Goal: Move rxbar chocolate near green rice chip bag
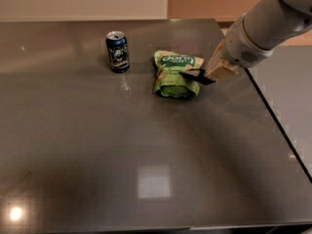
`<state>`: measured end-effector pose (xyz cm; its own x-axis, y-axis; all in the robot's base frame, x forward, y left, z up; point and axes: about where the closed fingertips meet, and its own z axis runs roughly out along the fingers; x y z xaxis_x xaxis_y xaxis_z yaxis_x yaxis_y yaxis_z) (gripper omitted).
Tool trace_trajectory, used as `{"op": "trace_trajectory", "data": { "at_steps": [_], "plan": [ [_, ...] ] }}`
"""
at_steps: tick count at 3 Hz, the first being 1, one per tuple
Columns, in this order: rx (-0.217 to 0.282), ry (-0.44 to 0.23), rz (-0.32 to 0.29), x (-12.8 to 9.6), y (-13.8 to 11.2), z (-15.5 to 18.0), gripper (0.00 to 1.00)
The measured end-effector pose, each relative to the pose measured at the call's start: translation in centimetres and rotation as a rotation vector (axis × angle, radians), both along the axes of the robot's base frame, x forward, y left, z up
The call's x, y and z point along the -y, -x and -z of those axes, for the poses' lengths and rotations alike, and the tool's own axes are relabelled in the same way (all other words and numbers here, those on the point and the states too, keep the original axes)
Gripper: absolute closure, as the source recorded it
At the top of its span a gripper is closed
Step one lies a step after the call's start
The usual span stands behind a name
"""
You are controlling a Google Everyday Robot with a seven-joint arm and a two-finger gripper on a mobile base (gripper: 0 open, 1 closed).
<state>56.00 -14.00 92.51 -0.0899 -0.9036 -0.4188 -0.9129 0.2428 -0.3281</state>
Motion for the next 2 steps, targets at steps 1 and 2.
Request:
{"op": "trace_trajectory", "data": {
  "at_steps": [1, 2],
  "plan": [
    [-0.015, 0.045, -0.003, -0.1, -0.4, 1.4, 0.13],
    [-0.039, 0.089, -0.010, -0.3, -0.5, 3.6, 0.00]
  ]
}}
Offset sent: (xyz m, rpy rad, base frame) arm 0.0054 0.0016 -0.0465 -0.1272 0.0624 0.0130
